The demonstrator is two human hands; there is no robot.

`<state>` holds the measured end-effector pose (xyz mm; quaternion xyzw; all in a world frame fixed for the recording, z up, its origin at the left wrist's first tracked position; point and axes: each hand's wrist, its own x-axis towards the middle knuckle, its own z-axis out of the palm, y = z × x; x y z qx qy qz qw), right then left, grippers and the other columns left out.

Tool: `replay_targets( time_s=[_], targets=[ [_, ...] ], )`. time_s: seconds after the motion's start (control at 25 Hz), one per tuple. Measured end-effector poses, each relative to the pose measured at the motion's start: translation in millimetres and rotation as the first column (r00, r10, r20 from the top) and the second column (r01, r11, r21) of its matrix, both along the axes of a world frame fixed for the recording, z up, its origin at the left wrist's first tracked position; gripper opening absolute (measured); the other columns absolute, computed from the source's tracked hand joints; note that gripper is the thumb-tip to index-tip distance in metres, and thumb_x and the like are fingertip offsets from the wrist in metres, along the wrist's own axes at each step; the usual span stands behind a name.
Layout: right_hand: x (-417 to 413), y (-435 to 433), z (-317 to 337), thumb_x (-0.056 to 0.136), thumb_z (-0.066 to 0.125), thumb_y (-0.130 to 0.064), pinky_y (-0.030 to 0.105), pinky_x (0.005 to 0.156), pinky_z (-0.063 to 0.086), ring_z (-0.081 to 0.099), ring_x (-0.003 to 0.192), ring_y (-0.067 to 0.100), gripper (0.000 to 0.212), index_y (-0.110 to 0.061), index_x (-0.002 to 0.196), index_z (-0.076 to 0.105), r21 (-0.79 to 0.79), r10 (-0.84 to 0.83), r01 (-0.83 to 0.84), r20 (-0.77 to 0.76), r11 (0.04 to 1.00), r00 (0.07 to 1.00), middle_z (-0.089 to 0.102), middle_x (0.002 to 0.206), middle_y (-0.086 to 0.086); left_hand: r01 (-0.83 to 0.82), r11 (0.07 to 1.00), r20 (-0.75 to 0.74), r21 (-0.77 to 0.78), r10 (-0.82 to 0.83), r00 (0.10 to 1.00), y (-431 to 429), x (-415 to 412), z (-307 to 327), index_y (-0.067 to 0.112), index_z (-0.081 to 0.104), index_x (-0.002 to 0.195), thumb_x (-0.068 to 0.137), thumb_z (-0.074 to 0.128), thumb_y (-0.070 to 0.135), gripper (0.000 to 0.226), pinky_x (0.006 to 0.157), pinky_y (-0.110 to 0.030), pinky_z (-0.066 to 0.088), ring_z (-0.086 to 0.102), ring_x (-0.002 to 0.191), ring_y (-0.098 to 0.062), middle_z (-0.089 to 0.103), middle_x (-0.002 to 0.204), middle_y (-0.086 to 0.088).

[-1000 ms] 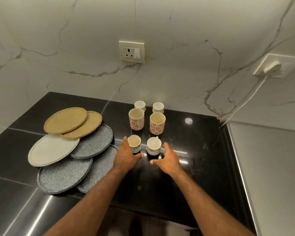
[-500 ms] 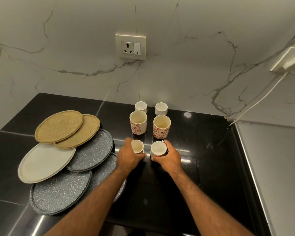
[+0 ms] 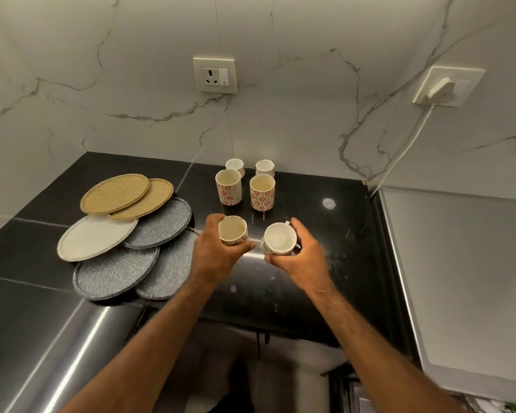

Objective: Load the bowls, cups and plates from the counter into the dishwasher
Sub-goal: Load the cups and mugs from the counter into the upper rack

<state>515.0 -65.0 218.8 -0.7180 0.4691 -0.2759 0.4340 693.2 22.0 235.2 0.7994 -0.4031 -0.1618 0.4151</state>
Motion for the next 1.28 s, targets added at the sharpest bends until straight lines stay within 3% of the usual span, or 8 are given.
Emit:
replay_targets(
  time_s=[0.16, 0.32, 0.48, 0.56, 0.72, 0.88, 1.04, 1.28],
  targets=[
    [-61.0, 57.5, 17.0, 0.066, 0.093, -0.039, -0.002, 0.087, 0.031, 0.044, 0.121, -0.002, 0.107, -0.015, 0.154, 0.036, -0.071, 0.026, -0.024, 0.022, 0.997, 0.999, 0.055, 0.147, 0.000, -0.015, 0.997, 0.029, -0.081, 0.018, 0.999, 64.8, -67.5, 13.3, 0.025, 0.053, 0.126, 0.062, 0.096, 0.045, 0.079, 0.080, -0.021, 0.052, 0.065, 0.096, -0.010, 0.067, 0.110, 0.008],
    [-112.7, 113.1, 28.9, 0.067, 0.093, -0.030, -0.006, 0.086, 0.032, 0.048, 0.118, -0.005, 0.102, -0.014, 0.152, 0.039, -0.081, 0.046, -0.043, 0.047, 0.996, 0.998, 0.056, 0.138, -0.009, -0.025, 0.996, 0.015, -0.087, 0.026, 1.000, 120.6, -119.9, 22.1, 0.029, 0.055, 0.121, 0.060, 0.098, 0.039, 0.075, 0.082, -0.027, 0.057, 0.065, 0.089, 0.004, 0.069, 0.100, 0.015],
    [-150.9, 161.3, 32.7, 0.065, 0.095, -0.028, -0.002, 0.085, 0.040, 0.053, 0.104, -0.010, 0.095, -0.019, 0.146, 0.045, -0.080, 0.054, -0.049, 0.070, 0.996, 0.996, 0.051, 0.118, -0.025, 0.022, 0.995, 0.029, -0.094, -0.019, 0.999, 169.7, -154.3, 30.7, 0.027, 0.054, 0.120, 0.060, 0.098, 0.041, 0.076, 0.071, -0.004, 0.046, 0.061, 0.087, 0.017, 0.066, 0.096, 0.019],
    [-163.2, 183.5, 29.5, 0.065, 0.094, -0.030, -0.001, 0.086, 0.039, 0.053, 0.106, -0.011, 0.095, -0.022, 0.146, 0.044, -0.061, 0.042, -0.037, 0.087, 0.997, 0.995, 0.052, 0.118, -0.026, 0.054, 0.993, 0.026, -0.108, -0.051, 0.998, 189.8, -166.3, 32.5, 0.025, 0.056, 0.121, 0.060, 0.099, 0.038, 0.075, 0.071, -0.002, 0.044, 0.061, 0.087, 0.015, 0.067, 0.097, 0.017],
    [-182.9, 232.7, 19.2, 0.059, 0.090, -0.047, 0.019, 0.100, 0.048, 0.058, 0.118, 0.001, 0.100, -0.025, 0.146, 0.046, -0.011, -0.018, 0.020, 0.116, 1.000, 0.993, 0.061, 0.131, -0.014, 0.098, 0.989, 0.005, -0.113, -0.098, 0.995, 225.0, -186.9, 28.2, 0.026, 0.057, 0.118, 0.060, 0.099, 0.035, 0.072, 0.072, -0.002, 0.043, 0.062, 0.089, 0.013, 0.068, 0.097, 0.022],
    [-206.6, 277.9, 11.2, 0.062, 0.096, -0.030, 0.012, 0.099, 0.044, 0.055, 0.119, -0.001, 0.100, -0.023, 0.148, 0.045, 0.033, -0.109, 0.106, 0.114, 0.994, 0.987, 0.056, 0.129, -0.019, 0.160, 0.977, -0.059, -0.143, -0.169, 0.984, 261.4, -207.8, 20.2, 0.028, 0.059, 0.118, 0.061, 0.099, 0.030, 0.070, 0.073, -0.005, 0.047, 0.064, 0.090, 0.009, 0.070, 0.099, 0.017],
    [-244.5, 318.6, 8.5, 0.063, 0.095, -0.029, 0.015, 0.100, 0.046, 0.055, 0.119, 0.002, 0.101, -0.024, 0.149, 0.043, 0.064, -0.146, 0.142, 0.056, 0.988, 0.988, 0.055, 0.136, -0.016, 0.200, 0.967, -0.131, -0.160, -0.222, 0.966, 292.8, -235.8, 12.1, 0.030, 0.059, 0.120, 0.059, 0.099, 0.037, 0.074, 0.074, -0.006, 0.050, 0.066, 0.093, 0.003, 0.069, 0.103, 0.016],
    [-313.0, 343.9, 9.3, 0.066, 0.092, -0.032, 0.018, 0.098, 0.050, 0.055, 0.111, -0.010, 0.094, -0.028, 0.146, 0.044, 0.052, -0.229, 0.228, 0.020, 0.972, 0.973, 0.058, 0.123, -0.022, 0.301, 0.942, -0.142, -0.147, -0.321, 0.936, 294.3, -297.2, 7.9, 0.035, 0.055, 0.121, 0.061, 0.098, 0.037, 0.074, 0.074, -0.006, 0.050, 0.066, 0.094, 0.002, 0.067, 0.105, 0.018]
  ],
)
